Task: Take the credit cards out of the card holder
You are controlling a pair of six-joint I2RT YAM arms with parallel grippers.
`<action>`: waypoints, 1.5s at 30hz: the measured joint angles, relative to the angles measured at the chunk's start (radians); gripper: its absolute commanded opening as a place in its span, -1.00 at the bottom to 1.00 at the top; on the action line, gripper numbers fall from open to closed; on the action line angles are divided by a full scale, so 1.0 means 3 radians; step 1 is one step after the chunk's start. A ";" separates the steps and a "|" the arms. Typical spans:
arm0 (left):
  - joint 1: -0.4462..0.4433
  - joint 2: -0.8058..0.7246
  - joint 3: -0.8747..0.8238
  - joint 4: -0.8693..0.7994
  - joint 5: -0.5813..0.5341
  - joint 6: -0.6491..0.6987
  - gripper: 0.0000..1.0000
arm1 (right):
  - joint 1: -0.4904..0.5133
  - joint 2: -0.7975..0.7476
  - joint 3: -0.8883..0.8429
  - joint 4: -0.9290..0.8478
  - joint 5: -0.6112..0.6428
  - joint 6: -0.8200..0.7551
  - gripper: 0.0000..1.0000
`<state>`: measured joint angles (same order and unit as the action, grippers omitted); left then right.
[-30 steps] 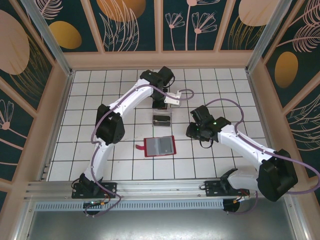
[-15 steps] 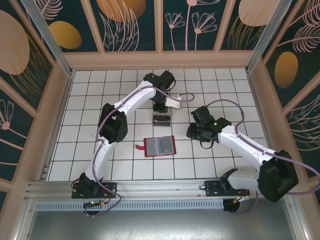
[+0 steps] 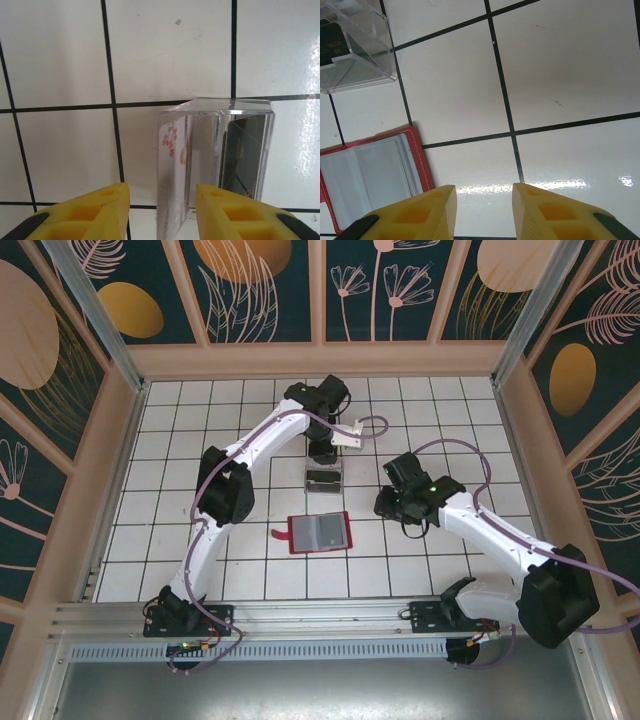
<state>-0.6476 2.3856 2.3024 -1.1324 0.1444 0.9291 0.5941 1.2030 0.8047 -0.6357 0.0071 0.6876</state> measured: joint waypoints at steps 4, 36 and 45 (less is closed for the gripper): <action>0.0000 -0.0008 -0.0009 0.0102 -0.0001 -0.0108 -0.22 | 0.0000 0.0000 0.0000 0.0001 -0.0001 -0.0001 -0.30; 0.0003 -0.2099 -0.2889 0.2571 -0.0420 -0.3868 -0.36 | 0.0118 0.0893 0.0423 0.0266 -0.0518 -0.0381 -0.30; 0.0003 -0.2569 -0.3527 0.2707 -0.0538 -0.4665 -0.36 | 0.0314 0.1144 0.0533 0.0418 -0.0732 -0.0429 -0.29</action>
<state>-0.6468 1.6150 1.2442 -0.3202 -0.0170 -0.4706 0.6884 1.5463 0.9646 -0.5102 -0.2127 0.5591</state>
